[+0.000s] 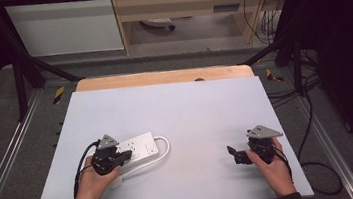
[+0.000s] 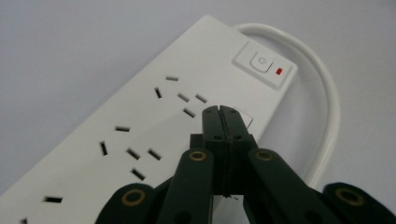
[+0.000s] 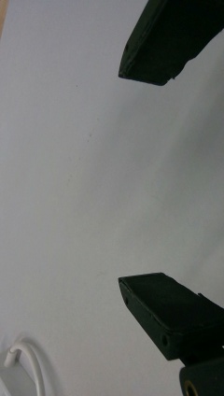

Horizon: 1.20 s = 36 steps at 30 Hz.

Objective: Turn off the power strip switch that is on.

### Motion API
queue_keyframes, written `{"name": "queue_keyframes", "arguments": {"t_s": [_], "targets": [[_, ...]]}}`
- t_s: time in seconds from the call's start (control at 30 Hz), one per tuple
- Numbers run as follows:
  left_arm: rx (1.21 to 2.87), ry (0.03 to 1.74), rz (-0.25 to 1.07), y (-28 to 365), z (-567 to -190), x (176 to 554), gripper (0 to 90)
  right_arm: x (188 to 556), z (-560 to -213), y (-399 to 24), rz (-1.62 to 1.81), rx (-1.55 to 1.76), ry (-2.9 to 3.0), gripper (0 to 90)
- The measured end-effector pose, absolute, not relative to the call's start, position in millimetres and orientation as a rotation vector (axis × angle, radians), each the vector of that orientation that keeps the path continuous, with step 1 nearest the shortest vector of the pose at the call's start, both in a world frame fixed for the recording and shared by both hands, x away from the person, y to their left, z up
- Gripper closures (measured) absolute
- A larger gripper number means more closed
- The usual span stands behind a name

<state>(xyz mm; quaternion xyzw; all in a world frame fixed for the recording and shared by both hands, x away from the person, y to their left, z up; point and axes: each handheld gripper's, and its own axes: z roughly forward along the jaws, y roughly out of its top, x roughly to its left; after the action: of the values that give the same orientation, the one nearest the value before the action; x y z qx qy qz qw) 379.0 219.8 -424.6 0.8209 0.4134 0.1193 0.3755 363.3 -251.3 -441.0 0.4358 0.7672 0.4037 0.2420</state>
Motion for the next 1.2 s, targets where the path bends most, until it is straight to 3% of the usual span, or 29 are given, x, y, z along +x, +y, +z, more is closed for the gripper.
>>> {"name": "queue_keyframes", "arguments": {"t_s": [0.13, 0.8, 0.9, 1.07, 1.2], "targets": [[2.063, 1.081, 0.262, 223, -426, 380, 90.0, 363, -441, -251, 1.101, 1.189, 2.099, 2.9], [2.083, 1.071, 0.293, 221, -427, 378, 90.0, 364, -442, -251, 1.093, 1.190, 2.107, 2.8], [2.067, 1.050, 0.219, 217, -429, 379, 90.0, 364, -442, -251, 1.094, 1.192, 2.106, 2.8], [2.125, 1.007, 0.303, 207, -427, 375, 90.0, 364, -442, -250, 1.095, 1.192, 2.108, 2.8], [2.095, 1.025, 0.272, 211, -428, 377, 90.0, 364, -443, -251, 1.096, 1.189, 2.109, 2.8]]}}
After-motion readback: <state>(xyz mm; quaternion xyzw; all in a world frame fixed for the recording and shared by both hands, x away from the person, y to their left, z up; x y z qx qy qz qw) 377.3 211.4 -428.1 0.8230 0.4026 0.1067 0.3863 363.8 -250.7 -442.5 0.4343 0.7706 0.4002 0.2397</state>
